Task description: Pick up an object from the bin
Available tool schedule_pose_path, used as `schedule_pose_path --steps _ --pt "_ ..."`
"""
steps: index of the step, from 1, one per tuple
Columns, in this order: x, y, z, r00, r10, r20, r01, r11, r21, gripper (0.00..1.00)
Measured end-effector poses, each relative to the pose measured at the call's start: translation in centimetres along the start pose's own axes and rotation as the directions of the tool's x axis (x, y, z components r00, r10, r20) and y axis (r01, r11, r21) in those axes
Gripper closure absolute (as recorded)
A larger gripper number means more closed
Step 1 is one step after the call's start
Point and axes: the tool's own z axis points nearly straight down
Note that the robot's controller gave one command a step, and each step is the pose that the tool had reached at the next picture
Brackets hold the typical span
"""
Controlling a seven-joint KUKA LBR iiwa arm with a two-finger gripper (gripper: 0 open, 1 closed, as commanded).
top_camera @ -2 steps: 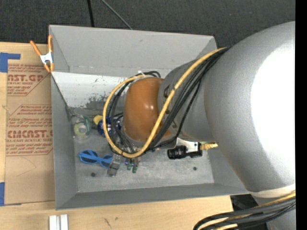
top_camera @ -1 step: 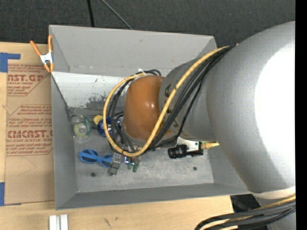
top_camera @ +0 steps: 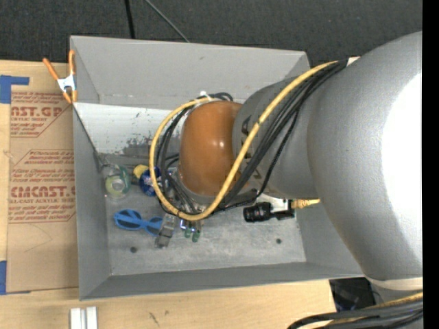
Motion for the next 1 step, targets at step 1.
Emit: schedule_pose_path --steps 1 --pt "-0.07 0.11 -4.63 1.000 -0.001 0.003 0.001 1.000 -0.002 1.00"
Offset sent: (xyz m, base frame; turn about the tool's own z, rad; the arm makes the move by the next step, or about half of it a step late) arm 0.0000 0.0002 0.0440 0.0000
